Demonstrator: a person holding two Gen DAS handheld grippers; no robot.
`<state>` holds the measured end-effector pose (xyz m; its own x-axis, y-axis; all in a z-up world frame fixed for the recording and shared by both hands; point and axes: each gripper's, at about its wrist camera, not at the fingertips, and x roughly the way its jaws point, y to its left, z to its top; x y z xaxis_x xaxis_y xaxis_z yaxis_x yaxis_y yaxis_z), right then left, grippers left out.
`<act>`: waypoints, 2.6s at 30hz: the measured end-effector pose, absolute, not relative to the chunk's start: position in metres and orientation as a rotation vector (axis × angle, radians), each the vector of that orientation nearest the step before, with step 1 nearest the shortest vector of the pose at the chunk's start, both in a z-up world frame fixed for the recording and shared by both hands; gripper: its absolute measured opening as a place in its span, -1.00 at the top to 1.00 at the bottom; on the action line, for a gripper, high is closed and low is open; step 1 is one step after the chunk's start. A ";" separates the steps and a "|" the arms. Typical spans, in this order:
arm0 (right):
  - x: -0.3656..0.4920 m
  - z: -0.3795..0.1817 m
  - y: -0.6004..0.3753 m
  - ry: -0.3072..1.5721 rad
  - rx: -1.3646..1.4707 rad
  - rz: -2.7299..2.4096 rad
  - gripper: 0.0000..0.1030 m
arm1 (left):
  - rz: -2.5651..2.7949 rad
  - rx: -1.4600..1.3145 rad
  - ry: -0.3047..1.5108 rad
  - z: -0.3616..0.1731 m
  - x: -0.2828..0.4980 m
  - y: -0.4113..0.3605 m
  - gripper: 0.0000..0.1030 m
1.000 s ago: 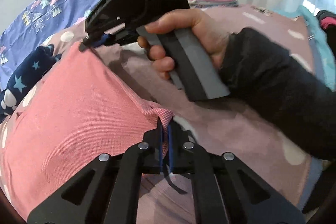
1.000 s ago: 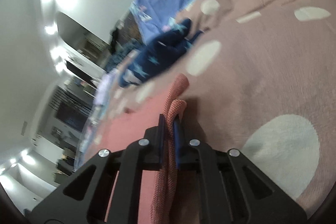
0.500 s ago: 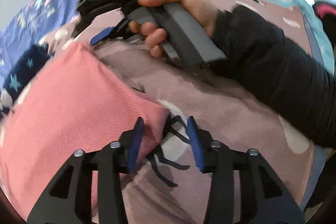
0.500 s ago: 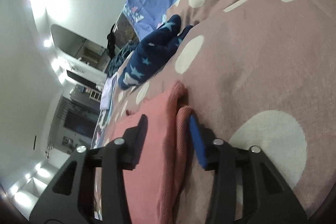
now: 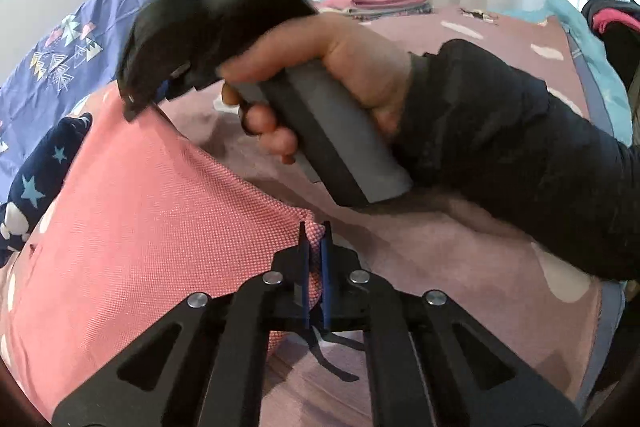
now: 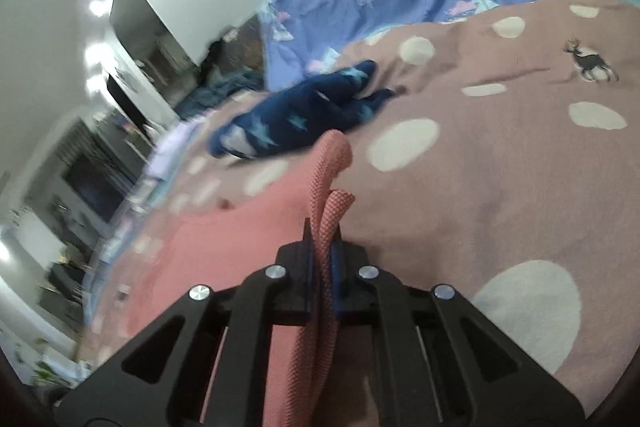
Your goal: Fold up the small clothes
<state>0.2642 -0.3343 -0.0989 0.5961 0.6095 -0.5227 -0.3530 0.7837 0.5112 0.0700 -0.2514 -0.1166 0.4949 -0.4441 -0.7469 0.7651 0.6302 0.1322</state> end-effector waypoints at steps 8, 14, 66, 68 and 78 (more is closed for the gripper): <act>0.281 -0.133 -0.365 0.811 0.525 0.466 0.71 | -0.796 0.482 0.787 -0.135 0.071 -0.258 0.76; 0.248 -0.102 -0.355 0.695 0.343 0.371 0.71 | -0.807 0.414 0.781 -0.119 0.057 -0.234 0.54; 0.049 -0.114 0.054 0.414 -0.704 0.656 0.92 | -0.261 -0.436 0.652 -0.108 0.065 0.212 -0.23; 0.045 -0.115 0.056 0.411 -0.704 0.652 0.92 | -0.343 -0.488 0.688 -0.114 0.094 0.206 -0.23; 0.051 -0.107 0.054 0.450 -0.624 0.651 0.92 | -0.417 -0.736 0.778 -0.152 0.214 0.194 0.95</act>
<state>0.0507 0.0543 -0.1072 0.7124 0.4176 -0.5640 -0.6753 0.6264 -0.3893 0.2140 0.1943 -0.1516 0.6518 -0.5871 -0.4801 0.0749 0.6798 -0.7296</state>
